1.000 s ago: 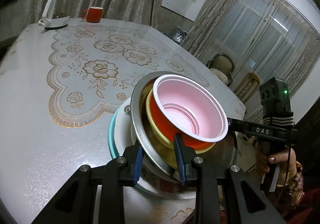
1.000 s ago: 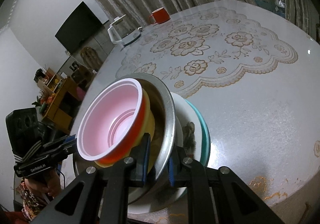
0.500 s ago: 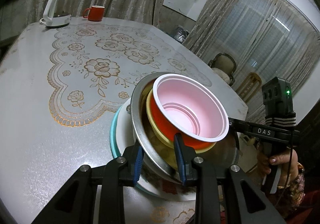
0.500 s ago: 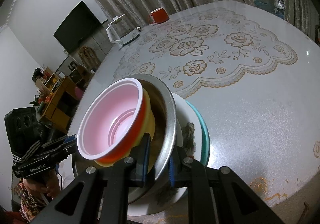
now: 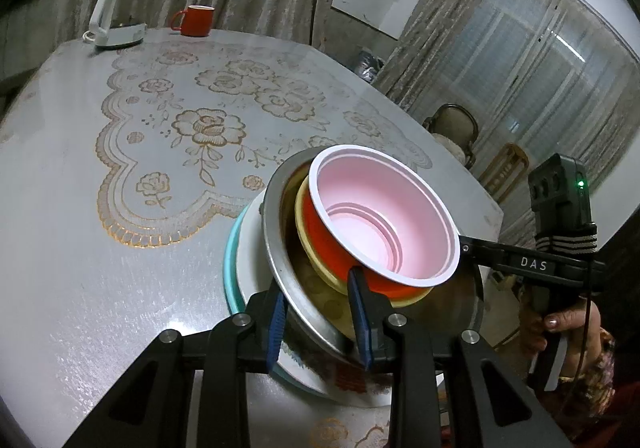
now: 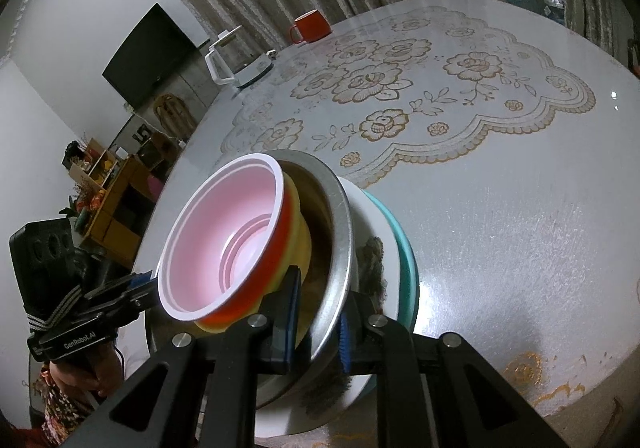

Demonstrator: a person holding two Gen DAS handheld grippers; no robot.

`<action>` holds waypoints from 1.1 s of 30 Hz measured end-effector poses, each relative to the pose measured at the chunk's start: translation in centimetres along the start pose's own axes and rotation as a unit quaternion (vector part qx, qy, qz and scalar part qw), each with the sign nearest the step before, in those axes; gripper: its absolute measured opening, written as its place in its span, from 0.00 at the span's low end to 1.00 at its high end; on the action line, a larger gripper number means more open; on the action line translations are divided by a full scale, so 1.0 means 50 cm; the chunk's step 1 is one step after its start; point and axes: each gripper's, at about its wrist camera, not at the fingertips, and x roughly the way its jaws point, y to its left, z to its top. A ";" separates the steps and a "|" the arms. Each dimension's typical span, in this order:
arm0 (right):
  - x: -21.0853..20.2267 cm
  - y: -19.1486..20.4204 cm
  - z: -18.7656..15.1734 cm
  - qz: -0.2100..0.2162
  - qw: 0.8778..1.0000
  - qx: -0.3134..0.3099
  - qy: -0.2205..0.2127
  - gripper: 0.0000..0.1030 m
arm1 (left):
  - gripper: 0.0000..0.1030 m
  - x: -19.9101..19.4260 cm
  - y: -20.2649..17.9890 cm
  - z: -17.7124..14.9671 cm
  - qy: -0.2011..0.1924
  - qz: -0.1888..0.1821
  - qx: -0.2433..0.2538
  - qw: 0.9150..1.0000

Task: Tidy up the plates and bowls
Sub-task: 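Lower the nested bowls onto the plate stack and open both tools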

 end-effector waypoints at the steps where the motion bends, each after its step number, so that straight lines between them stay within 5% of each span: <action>1: 0.000 0.001 0.000 -0.001 1.000 0.000 0.001 0.16 | 0.28 -0.001 0.001 -0.001 -0.001 -0.001 -0.001 1.000; 11: -0.033 -0.017 -0.018 0.011 1.000 0.028 -0.008 0.26 | 0.31 -0.030 0.009 -0.018 -0.014 0.008 -0.018 1.000; 16: -0.038 -0.011 -0.031 0.028 0.999 0.019 -0.008 0.16 | 0.27 -0.035 -0.008 -0.026 -0.019 0.014 0.003 1.000; 23: -0.033 0.002 -0.039 0.017 1.000 0.015 -0.015 0.19 | 0.28 -0.028 -0.015 -0.025 -0.014 0.027 0.009 1.000; 25: -0.039 0.008 -0.044 0.003 1.000 0.010 -0.024 0.28 | 0.35 -0.037 -0.019 -0.031 -0.016 0.036 0.007 0.999; 27: -0.052 0.015 -0.050 -0.015 0.999 0.000 -0.041 0.34 | 0.67 -0.049 -0.024 -0.041 -0.020 0.049 0.010 0.999; 33: -0.089 0.029 -0.084 -0.059 0.995 -0.021 -0.083 0.44 | 0.91 -0.088 -0.046 -0.093 -0.038 0.086 0.026 0.995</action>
